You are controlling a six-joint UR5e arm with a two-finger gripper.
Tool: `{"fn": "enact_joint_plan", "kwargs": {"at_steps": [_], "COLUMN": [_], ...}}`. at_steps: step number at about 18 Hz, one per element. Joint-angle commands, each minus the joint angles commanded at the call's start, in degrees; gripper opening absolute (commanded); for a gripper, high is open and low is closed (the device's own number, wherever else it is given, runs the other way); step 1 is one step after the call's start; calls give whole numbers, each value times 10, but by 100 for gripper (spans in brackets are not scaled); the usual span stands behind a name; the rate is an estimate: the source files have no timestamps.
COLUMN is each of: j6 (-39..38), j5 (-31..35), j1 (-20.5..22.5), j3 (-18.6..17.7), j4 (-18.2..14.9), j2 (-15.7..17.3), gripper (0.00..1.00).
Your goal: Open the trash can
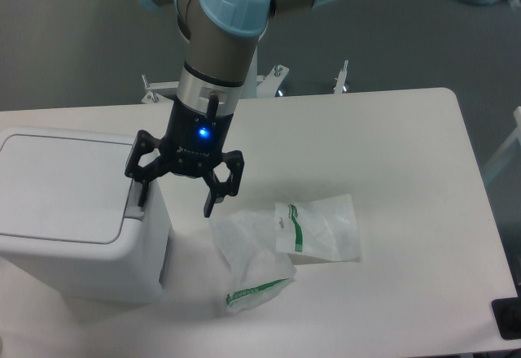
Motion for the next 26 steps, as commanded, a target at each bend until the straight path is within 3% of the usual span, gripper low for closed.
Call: {"fn": "enact_joint_plan", "kwargs": {"at_steps": [14, 17, 22, 26], "j6": [6, 5, 87, 130], "j5": [0, -3, 1, 1], "j1": [1, 7, 68, 98], "j3": [2, 11, 16, 15], "j4": [0, -3, -3, -6], "j2": [-4, 7, 70, 71], "gripper": [100, 100, 100, 100]}}
